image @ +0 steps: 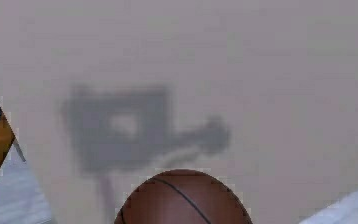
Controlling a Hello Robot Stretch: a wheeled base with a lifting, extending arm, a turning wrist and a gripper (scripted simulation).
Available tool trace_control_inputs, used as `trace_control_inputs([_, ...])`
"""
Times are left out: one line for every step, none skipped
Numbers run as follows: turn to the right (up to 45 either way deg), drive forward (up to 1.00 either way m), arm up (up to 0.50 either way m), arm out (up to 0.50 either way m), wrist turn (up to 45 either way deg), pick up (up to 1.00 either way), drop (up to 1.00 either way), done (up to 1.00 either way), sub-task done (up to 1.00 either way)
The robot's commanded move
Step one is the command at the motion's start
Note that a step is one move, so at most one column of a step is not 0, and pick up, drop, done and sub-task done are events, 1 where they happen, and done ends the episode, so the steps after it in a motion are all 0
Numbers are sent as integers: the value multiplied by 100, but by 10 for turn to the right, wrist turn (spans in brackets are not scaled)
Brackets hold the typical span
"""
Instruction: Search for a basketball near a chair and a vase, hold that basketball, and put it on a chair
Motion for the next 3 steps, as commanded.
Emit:
trace_control_inputs([-450,0,0,0,0,0,0,0,0])
trace_control_inputs([-390,0,0,0,0,0,0,0,0])
trace_control_inputs([450,0,0,0,0,0,0,0,0])
